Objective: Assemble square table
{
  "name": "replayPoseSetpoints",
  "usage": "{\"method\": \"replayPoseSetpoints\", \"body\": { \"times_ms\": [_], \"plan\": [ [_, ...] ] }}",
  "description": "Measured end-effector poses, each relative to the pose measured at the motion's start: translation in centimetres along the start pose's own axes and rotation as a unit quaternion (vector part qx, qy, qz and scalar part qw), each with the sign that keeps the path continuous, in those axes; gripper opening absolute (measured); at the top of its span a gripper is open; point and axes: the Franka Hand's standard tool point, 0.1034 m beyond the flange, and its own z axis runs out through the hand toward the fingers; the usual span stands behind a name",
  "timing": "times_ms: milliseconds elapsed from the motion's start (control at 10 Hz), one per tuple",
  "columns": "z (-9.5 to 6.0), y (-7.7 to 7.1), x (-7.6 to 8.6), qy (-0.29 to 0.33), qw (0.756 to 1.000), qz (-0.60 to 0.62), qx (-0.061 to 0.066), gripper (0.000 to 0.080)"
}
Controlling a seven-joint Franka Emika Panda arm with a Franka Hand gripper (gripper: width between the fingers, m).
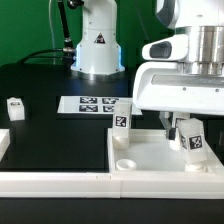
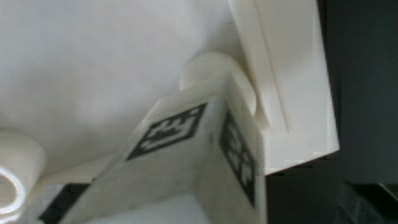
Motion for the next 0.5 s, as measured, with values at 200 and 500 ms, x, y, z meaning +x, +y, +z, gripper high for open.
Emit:
{"method": "replayPoseSetpoints", "body": {
  "times_ms": [200, 500],
  "plan": [
    [0.0, 0.0, -0.01, 0.0, 1.0, 0.027, 0.0, 0.041],
    [0.01, 0.06, 0.01, 0.0, 0.993, 0.12, 0.0, 0.0288]
  ]
}}
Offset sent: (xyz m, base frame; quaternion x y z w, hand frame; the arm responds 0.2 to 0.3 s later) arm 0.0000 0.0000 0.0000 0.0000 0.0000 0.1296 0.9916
